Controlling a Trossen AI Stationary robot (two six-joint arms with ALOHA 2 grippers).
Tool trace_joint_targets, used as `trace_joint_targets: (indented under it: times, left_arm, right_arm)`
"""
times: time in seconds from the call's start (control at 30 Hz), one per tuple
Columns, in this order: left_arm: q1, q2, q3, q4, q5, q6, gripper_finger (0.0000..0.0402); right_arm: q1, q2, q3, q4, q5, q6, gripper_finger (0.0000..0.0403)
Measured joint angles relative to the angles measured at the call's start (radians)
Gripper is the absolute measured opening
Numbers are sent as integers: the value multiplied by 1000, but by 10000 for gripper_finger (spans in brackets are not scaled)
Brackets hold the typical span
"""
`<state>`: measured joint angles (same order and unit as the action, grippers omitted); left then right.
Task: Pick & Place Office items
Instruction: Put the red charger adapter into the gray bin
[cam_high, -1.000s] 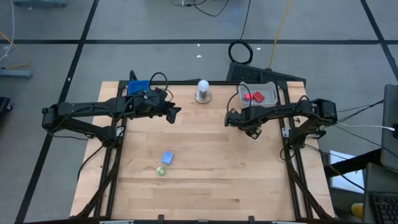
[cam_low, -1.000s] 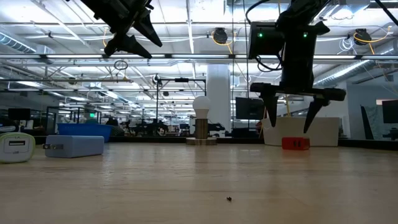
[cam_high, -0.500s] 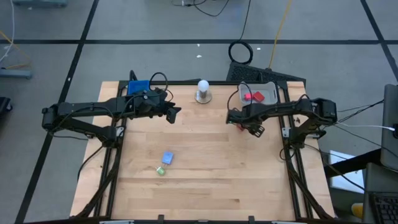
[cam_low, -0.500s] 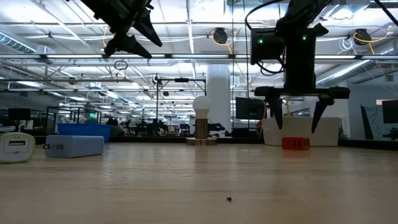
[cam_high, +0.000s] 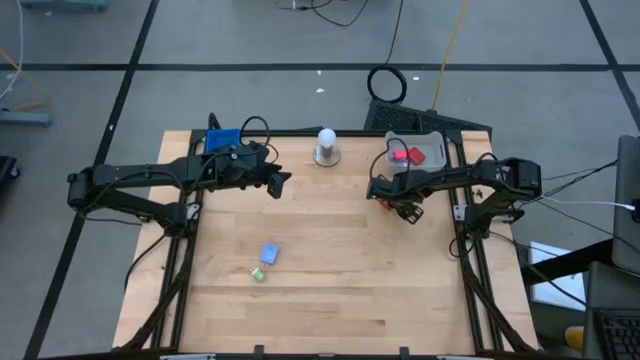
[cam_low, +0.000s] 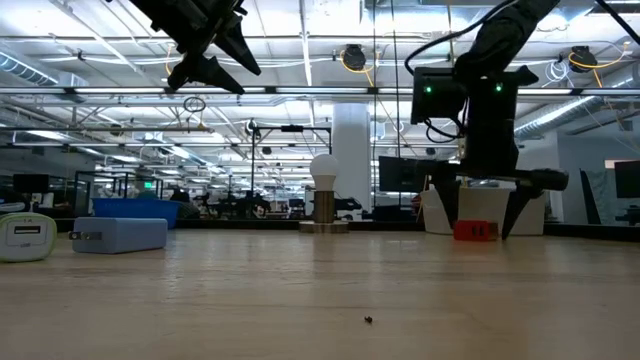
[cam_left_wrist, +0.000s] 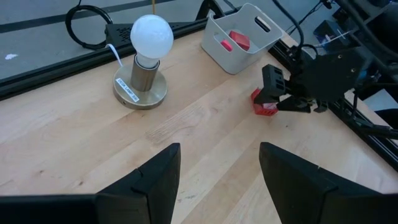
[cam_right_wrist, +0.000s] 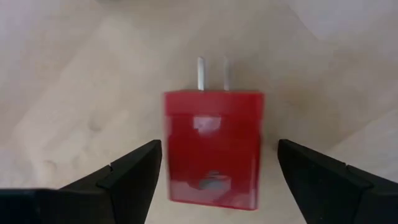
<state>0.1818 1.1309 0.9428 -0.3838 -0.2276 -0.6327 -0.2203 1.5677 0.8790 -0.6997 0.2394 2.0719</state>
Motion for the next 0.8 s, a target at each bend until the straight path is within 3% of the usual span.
trace_joint_targets:
  times: [0.43,0.8]
  left_arm:
    - [0,0,0,0,0,0,219]
    - [0,0,0,0,0,0,219]
  right_arm:
    - [-3,9,-51,14,0,-18,311]
    - [-3,38,-65,10,-5,-71,259]
